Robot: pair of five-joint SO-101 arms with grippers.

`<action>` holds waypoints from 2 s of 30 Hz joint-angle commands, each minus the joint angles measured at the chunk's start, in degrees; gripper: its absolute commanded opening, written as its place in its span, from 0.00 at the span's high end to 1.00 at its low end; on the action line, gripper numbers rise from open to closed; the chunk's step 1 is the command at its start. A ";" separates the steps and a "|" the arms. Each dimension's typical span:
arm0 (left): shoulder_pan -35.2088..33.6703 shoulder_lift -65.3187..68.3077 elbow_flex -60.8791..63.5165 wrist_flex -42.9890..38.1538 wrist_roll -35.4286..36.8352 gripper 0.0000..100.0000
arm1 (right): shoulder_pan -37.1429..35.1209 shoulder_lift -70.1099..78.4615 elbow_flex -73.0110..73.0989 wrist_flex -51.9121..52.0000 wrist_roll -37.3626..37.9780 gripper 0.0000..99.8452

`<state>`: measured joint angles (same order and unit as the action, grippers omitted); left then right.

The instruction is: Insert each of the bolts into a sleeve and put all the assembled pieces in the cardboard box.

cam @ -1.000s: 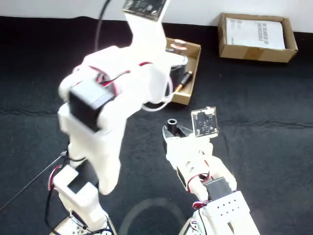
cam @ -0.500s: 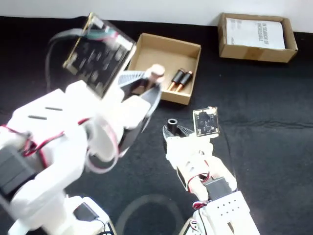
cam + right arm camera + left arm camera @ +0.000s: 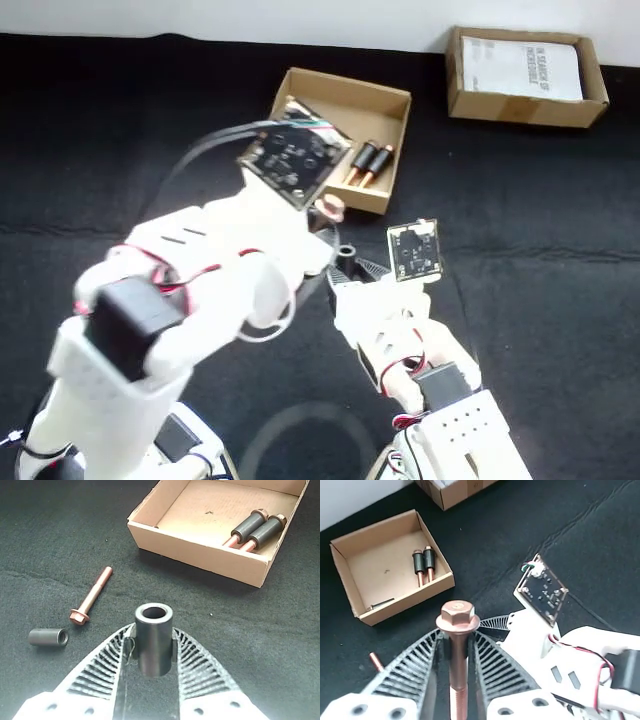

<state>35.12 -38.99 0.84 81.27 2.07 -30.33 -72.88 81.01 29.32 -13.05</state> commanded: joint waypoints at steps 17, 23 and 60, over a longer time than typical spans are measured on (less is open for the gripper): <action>-3.82 -14.73 47.16 -60.75 -0.26 0.99 | -0.57 -0.92 -3.21 -1.45 -0.62 0.99; -4.53 -14.73 53.49 -69.89 -0.18 0.99 | -0.57 -1.01 -3.03 -9.27 -0.62 0.99; -6.37 -7.43 52.00 -75.43 6.86 0.99 | -0.57 -0.84 -2.86 -14.81 -0.62 0.99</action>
<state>30.02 -47.34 55.16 6.81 8.57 -30.68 -72.79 81.01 15.78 -13.05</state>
